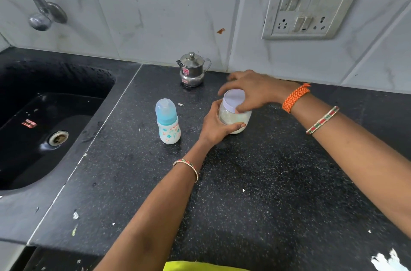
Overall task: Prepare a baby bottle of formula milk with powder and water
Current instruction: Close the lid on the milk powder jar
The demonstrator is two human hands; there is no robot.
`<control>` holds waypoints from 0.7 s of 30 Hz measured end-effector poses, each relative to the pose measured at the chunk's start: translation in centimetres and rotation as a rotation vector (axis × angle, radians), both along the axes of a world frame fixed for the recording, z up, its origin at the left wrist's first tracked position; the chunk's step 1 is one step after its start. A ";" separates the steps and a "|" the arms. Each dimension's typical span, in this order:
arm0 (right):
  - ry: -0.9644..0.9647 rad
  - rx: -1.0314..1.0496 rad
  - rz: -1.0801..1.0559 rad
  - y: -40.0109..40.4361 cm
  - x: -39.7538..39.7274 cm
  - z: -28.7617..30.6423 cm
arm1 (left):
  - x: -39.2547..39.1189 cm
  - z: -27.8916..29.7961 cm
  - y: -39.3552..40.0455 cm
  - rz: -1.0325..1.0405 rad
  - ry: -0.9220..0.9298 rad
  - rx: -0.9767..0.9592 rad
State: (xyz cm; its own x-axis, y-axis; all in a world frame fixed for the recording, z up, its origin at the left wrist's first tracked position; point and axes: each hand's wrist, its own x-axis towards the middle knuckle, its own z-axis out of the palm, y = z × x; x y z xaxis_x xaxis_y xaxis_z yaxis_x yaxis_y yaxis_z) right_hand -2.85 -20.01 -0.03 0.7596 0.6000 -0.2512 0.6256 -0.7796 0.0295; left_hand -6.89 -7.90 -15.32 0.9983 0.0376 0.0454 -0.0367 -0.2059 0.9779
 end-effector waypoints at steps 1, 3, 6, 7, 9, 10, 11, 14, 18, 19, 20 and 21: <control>0.101 -0.050 0.024 -0.1 0.0 -0.2 | 0.0 0.1 0.0 -0.004 0.000 0.009; 0.141 -0.081 0.040 -0.1 0.0 -0.7 | -0.1 0.2 0.0 -0.003 0.000 0.024; 0.035 -0.010 -0.025 0.1 0.5 -1.0 | 0.0 0.2 0.1 -0.004 0.008 0.016; 0.014 -0.010 -0.045 0.0 0.7 -1.1 | 0.0 0.2 0.1 -0.007 0.014 0.018; 0.013 0.000 -0.063 -0.3 1.0 -1.6 | 0.0 0.1 0.1 -0.015 0.024 0.022; 0.021 0.016 -0.070 -0.5 1.0 -1.9 | 0.0 0.2 0.1 -0.015 0.026 0.023; 0.029 0.035 -0.077 -0.7 1.1 -2.1 | 0.0 0.2 0.1 -0.013 0.022 0.024; 0.039 0.108 -0.104 -1.1 1.1 -2.5 | -0.3 0.4 -0.1 0.002 0.012 0.022; 0.071 0.253 -0.174 -1.3 1.0 -3.0 | -0.7 0.5 -0.7 0.061 -0.005 -0.007; 0.072 0.274 -0.191 -1.2 0.9 -3.1 | -0.8 0.4 -0.9 0.079 -0.005 -0.012; 0.068 0.290 -0.204 -1.2 0.8 -3.3 | -0.9 0.3 -1.0 0.094 -0.008 -0.015; 0.062 0.304 -0.217 -1.1 0.7 -3.4 | -1.0 0.2 -1.2 0.106 -0.015 -0.011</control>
